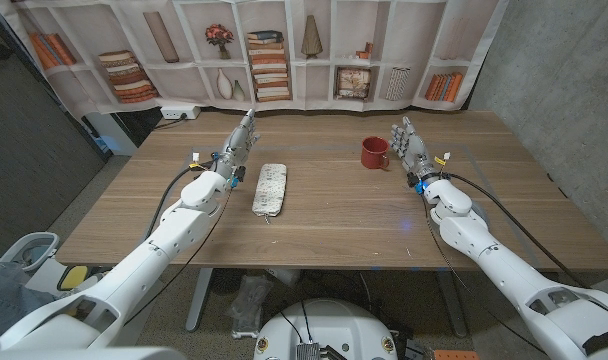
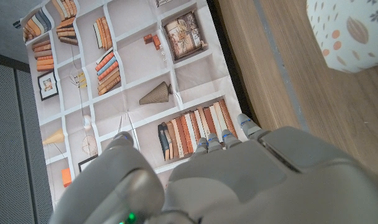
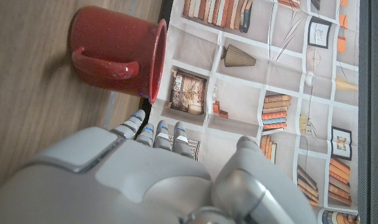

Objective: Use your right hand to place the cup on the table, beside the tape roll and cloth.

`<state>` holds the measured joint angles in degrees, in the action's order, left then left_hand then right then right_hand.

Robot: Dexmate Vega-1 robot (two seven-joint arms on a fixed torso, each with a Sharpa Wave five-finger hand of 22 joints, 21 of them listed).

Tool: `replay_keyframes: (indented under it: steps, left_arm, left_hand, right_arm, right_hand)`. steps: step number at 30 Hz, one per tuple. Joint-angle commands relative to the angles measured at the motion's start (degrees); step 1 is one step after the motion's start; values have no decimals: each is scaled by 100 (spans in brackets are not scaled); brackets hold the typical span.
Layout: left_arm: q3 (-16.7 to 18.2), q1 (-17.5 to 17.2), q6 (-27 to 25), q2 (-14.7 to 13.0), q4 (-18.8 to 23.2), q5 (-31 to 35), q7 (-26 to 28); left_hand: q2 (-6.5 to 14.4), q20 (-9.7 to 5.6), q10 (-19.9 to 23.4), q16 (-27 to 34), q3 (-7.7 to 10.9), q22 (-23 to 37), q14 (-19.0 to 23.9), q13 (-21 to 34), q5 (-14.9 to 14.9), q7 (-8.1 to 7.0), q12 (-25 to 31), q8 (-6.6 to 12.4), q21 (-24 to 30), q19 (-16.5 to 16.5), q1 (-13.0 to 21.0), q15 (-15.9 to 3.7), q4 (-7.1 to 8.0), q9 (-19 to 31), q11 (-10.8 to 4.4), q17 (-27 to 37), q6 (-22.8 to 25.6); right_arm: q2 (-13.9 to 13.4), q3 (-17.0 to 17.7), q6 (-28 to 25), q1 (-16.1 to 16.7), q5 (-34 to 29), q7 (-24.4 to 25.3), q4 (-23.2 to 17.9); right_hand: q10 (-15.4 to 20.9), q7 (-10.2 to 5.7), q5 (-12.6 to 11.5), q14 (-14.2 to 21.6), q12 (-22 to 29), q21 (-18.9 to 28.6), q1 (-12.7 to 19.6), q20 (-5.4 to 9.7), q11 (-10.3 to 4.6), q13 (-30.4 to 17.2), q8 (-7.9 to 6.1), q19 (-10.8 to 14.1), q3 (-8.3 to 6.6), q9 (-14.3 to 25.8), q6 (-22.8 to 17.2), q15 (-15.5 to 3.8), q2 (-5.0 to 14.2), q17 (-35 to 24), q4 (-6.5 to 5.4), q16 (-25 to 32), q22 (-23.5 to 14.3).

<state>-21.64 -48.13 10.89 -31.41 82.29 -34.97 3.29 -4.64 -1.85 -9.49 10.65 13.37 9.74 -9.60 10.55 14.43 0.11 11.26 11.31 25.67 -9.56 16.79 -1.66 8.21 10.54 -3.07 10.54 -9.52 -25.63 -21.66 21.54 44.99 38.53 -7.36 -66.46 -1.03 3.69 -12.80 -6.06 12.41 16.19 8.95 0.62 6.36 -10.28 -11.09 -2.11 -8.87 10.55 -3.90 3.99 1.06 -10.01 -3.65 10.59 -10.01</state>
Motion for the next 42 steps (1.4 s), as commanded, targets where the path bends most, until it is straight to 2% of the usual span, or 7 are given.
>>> replay_keyframes:
  steps: [1,13,19,36,42]
  left_arm:
    - [-12,-62,-101,-64,196,37,70]
    - [-65,6,-94,2,87,30,0]
    - [-76,18,-101,-1,73,27,-31]
    - [122,-273,-220,-296,590,-11,141]
    - [190,-355,-258,-371,728,-38,195]
  left_hand:
    - [34,-249,-335,60,25,24,-476,12,28,3,55,24,-29,-952,58,-6,-46,19,-2,8,-290]
    - [54,-241,-290,64,23,25,-452,11,44,-8,68,27,-54,-930,74,-3,-63,19,7,6,-268]
    - [63,-234,-284,65,22,25,-442,11,50,-10,68,31,-64,-918,82,1,-70,19,12,5,-252]
    - [85,-231,-265,63,17,26,-429,11,67,-6,69,35,-96,-890,102,-6,-89,19,18,3,-219]
    - [93,-224,-252,62,13,27,-422,11,72,-9,72,35,-110,-879,107,8,-95,19,0,2,-209]
  right_arm:
    - [-201,82,-44,167,-24,121,-335]
    - [-419,98,-120,355,-167,307,-744]
    - [-490,76,-99,424,-307,420,-868]
    - [-729,33,-154,611,-700,750,-1259]
    - [-834,37,-222,707,-880,954,-1479]
  right_hand:
    - [50,-11,-12,27,21,-23,81,-29,19,-17,-16,-5,-21,9,-32,-17,3,-14,23,38,-28]
    - [94,-11,-3,87,29,-46,127,-41,16,-18,-11,15,-29,10,-24,-24,14,-14,59,48,-29]
    - [183,-61,9,231,49,-55,194,-17,-49,-18,-7,93,-39,11,-11,-126,21,-13,112,78,-30]
    - [187,-56,19,237,36,-81,255,-14,-66,-16,15,114,-44,11,54,-111,13,-12,164,56,-31]
    - [174,-97,26,279,19,-104,321,-33,-101,-15,51,136,-39,10,179,-145,-27,-12,225,55,-28]
